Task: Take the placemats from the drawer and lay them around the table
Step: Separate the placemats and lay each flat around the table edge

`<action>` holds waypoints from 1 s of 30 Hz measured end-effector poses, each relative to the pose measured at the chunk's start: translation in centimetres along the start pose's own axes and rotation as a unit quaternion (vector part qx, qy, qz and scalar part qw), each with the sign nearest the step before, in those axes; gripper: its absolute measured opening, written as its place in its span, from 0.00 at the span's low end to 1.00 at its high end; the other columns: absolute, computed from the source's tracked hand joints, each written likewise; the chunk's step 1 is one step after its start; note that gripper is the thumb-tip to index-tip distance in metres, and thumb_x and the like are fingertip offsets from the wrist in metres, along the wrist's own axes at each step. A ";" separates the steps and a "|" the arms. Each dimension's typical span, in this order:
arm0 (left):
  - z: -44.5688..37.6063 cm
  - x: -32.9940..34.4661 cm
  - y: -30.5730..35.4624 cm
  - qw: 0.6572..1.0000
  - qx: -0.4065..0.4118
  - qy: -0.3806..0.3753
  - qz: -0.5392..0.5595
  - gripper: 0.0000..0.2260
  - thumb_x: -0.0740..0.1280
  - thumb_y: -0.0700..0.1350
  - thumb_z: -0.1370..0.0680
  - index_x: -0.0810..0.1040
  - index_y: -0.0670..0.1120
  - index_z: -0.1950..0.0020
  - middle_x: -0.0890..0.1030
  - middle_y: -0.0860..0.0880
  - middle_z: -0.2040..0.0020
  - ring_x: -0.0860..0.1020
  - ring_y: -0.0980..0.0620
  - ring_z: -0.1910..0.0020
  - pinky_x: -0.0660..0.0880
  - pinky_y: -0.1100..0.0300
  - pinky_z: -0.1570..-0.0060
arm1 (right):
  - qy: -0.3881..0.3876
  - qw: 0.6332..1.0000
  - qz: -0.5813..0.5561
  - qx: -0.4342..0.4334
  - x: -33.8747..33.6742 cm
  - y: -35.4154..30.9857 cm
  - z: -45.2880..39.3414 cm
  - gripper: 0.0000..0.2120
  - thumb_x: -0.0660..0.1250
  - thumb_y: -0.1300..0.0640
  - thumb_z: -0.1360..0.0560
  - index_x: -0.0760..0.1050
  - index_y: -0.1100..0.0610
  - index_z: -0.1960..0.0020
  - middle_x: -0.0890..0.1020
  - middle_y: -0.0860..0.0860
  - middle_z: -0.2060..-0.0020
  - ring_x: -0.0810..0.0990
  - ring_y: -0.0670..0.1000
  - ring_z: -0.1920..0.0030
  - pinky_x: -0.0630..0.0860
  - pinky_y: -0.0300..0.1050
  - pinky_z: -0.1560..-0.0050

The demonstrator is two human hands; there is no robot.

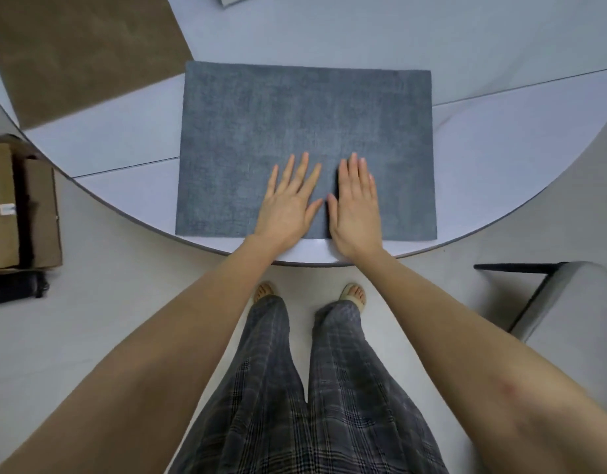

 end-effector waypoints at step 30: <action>-10.5 -5.3 -12.3 0.995 -0.097 0.021 -0.025 0.28 0.49 0.57 0.17 0.47 0.48 0.20 0.45 0.46 0.20 0.44 0.44 0.21 0.40 0.44 0.25 | 0.008 0.996 0.052 -0.075 -1.1 -6.9 -18.2 0.27 0.50 0.52 0.19 0.49 0.60 0.22 0.50 0.57 0.22 0.47 0.57 0.22 0.46 0.52 0.23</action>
Point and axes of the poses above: each hand's wrist, its own z-axis away from the middle knuckle, its own x-axis out of the palm, y = z × x, the point moved 3 cm from there along -z, towards the middle knuckle
